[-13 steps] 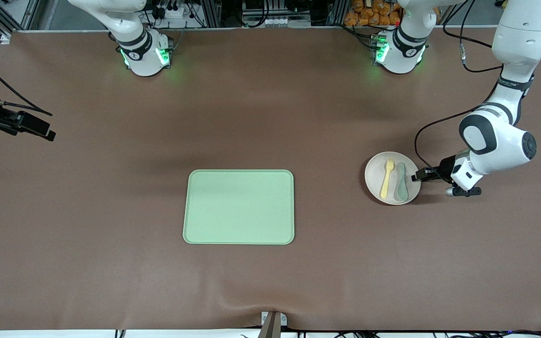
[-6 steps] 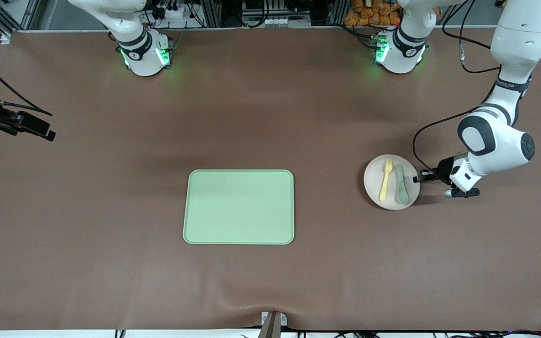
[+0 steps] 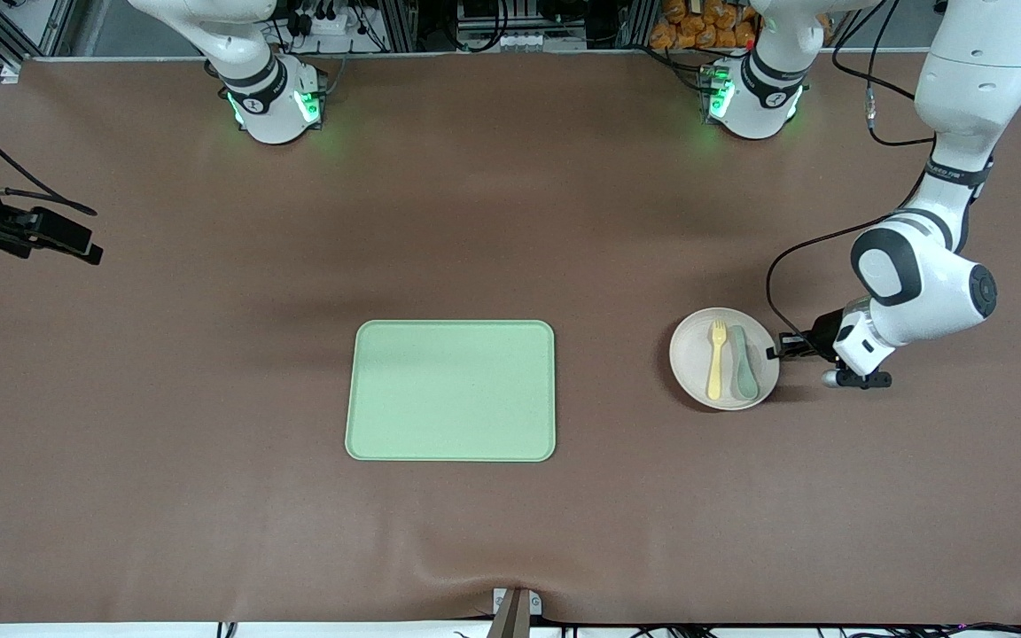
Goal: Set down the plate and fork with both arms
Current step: 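Slide the white plate onto the green tray with the left gripper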
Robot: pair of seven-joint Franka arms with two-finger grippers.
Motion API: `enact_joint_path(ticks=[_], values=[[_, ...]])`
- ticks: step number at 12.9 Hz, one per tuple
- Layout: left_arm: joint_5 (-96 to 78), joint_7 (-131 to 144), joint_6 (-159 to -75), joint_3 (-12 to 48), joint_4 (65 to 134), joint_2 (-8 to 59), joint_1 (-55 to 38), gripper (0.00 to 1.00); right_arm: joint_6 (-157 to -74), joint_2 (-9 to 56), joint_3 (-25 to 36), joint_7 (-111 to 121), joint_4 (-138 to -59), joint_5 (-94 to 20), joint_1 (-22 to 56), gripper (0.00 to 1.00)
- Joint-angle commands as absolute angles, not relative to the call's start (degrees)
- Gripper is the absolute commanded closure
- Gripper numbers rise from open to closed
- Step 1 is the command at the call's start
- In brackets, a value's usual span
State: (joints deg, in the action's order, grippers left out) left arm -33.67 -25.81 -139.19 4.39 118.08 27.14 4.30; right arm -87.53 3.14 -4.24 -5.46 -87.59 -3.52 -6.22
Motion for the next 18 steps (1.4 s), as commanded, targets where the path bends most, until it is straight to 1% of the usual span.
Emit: enact_joint_path(ticks=[1, 3, 5, 7, 9, 11, 14, 18], values=[[-34.37, -25.58, -138.78, 4.22, 114.09, 28.12, 2.03, 1.0, -86.75, 3.6, -4.83, -4.39, -86.49, -4.48, -7.29, 0.0], [-34.1, -24.27, -138.34, 4.22, 111.81, 28.13, -0.16, 1.0, -86.75, 3.6, -4.83, -4.39, -86.57, -4.48, -7.29, 0.0], [-33.4, -19.37, -134.5, 3.78, 108.12, 29.0, -3.24, 1.0, -86.75, 3.52, -4.83, -4.39, -86.57, -4.48, -7.29, 0.0], [-27.54, -11.64, -131.93, 4.22, 104.26, 29.27, -3.86, 1.0, -86.75, 3.6, -4.83, -4.31, -86.57, -4.48, -7.38, 0.0], [-24.1, -4.16, -130.26, 4.22, 99.95, 30.93, -7.8, 1.0, -86.75, 3.6, -4.83, -4.39, -86.57, -4.57, -7.3, 0.0], [-22.94, -1.42, -130.08, 4.22, 94.86, 33.91, -10.71, 1.0, -86.75, 3.6, -4.83, -4.39, -86.57, -4.57, -7.29, 0.0], [-22.68, 5.77, -126.4, 4.22, 85.02, 39.71, -14.75, 1.0, -86.66, 3.6, -4.83, -4.31, -86.66, -4.57, -7.73, 0.0], [-22.85, 18.08, -126.39, 3.78, 77.19, 45.07, -22.13, 1.0, -86.75, 3.6, -4.83, -4.31, -86.66, -4.83, -7.82, 0.0]])
